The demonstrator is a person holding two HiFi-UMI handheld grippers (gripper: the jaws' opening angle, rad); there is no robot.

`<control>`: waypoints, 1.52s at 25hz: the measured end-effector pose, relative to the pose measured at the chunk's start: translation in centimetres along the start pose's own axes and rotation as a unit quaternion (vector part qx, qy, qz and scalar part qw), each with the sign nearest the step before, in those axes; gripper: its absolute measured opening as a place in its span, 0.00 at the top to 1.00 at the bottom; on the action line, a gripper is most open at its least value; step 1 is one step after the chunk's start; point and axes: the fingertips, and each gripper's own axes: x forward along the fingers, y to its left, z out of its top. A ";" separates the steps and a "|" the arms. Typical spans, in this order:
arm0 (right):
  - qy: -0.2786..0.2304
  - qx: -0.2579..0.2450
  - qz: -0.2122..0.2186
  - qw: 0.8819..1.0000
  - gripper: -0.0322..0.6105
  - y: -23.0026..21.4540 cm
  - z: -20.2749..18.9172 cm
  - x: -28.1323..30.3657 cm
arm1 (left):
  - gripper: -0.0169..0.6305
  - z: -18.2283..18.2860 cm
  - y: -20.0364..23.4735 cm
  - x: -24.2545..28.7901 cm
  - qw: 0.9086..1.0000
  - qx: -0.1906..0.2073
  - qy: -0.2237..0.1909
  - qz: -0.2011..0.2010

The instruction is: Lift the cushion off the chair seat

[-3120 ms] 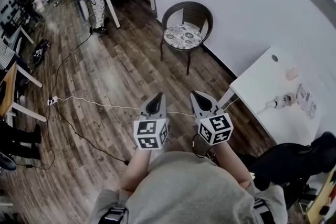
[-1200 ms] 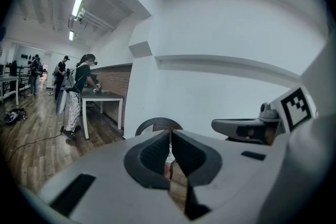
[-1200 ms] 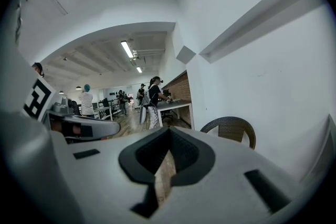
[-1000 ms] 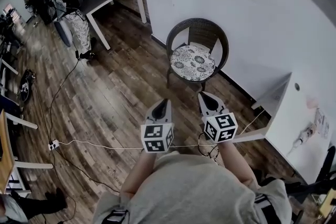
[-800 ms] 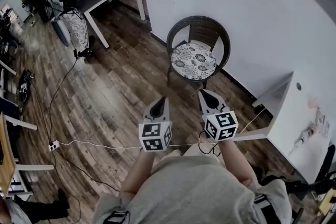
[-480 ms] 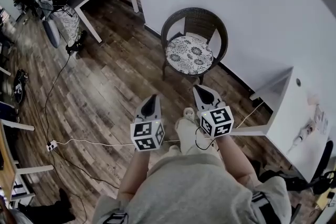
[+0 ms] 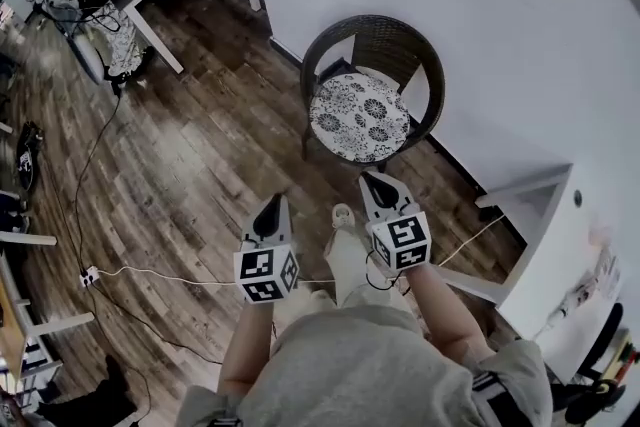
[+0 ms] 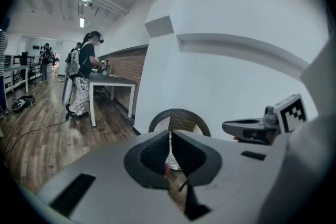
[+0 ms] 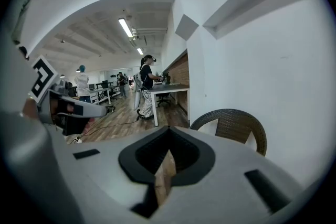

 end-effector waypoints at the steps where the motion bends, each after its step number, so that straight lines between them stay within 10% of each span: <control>1: 0.006 -0.002 0.000 1.000 0.95 -0.8 -0.4 1.4 | 0.95 0.0 0.3 1.4 1.000 -0.002 0.002 0.002; 19: 0.134 -0.044 0.026 0.990 0.95 -9.4 -16.8 20.9 | 0.95 -5.0 2.9 17.9 0.999 -0.013 0.053 -0.002; 38: 0.299 -0.076 0.071 0.949 0.80 -12.3 -36.6 29.2 | 0.95 -13.7 4.6 25.5 0.993 -0.046 0.105 0.012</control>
